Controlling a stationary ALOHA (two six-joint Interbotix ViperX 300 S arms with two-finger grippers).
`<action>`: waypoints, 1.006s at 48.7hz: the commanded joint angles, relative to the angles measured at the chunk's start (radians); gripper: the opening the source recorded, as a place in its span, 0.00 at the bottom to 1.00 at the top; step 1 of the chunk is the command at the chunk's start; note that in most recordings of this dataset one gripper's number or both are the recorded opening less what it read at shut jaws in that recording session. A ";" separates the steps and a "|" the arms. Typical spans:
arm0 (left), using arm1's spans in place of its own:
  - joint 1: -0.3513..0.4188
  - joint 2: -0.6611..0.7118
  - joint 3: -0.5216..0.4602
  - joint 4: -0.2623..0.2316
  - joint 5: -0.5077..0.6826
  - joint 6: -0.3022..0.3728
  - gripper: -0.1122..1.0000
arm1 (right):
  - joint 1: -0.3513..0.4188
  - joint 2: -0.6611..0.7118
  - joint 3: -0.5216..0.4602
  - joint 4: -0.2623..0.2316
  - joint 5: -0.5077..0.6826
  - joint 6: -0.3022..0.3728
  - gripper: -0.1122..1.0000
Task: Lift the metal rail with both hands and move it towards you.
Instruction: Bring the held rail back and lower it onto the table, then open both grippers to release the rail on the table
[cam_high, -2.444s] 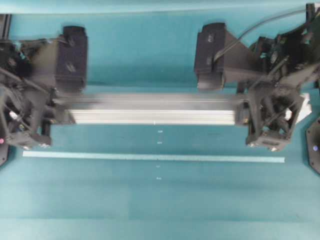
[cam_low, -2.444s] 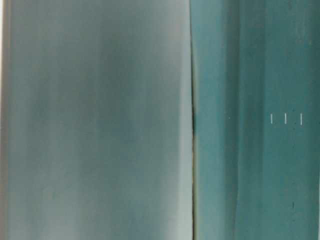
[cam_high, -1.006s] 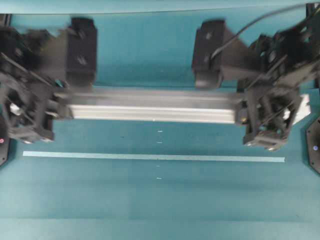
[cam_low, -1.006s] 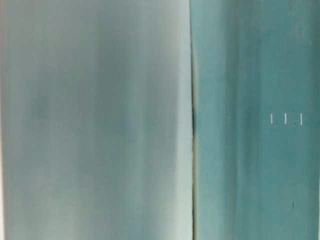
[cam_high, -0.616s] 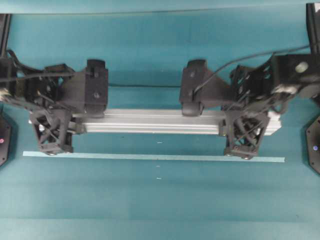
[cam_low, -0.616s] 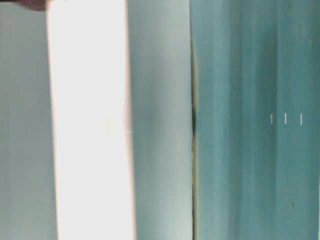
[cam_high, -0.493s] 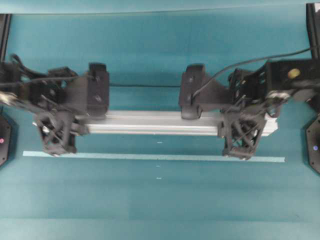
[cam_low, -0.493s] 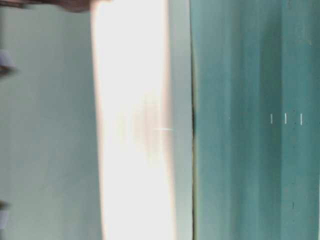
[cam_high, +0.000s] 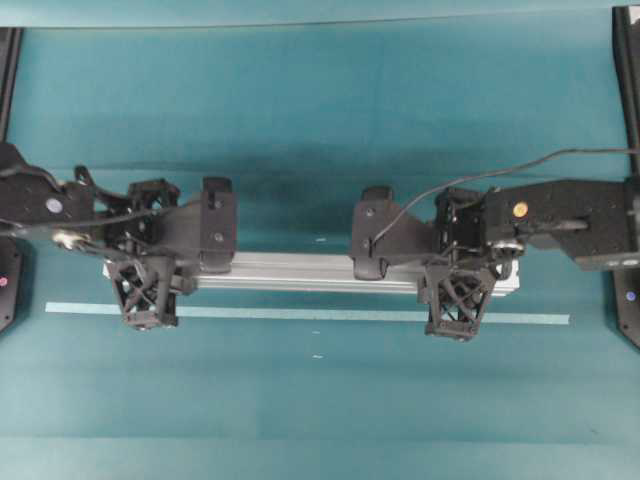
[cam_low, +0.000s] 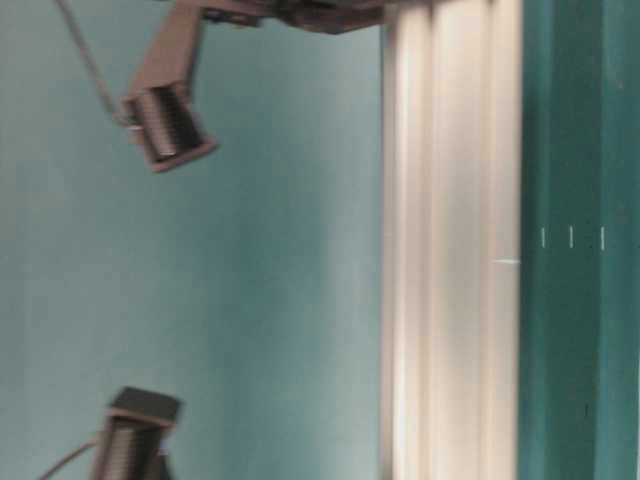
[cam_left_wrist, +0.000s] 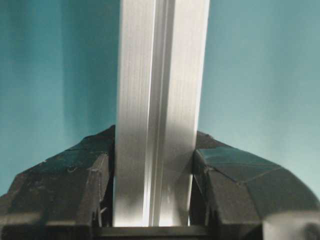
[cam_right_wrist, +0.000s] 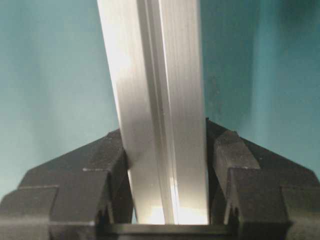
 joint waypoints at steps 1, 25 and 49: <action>0.018 0.023 0.000 -0.005 -0.041 -0.043 0.36 | 0.017 0.005 0.011 0.005 -0.034 0.009 0.43; 0.018 0.100 0.028 -0.005 -0.144 -0.043 0.36 | 0.051 0.038 0.078 0.041 -0.155 0.011 0.43; 0.018 0.120 0.061 -0.005 -0.206 -0.049 0.36 | 0.055 0.055 0.077 0.057 -0.169 0.009 0.43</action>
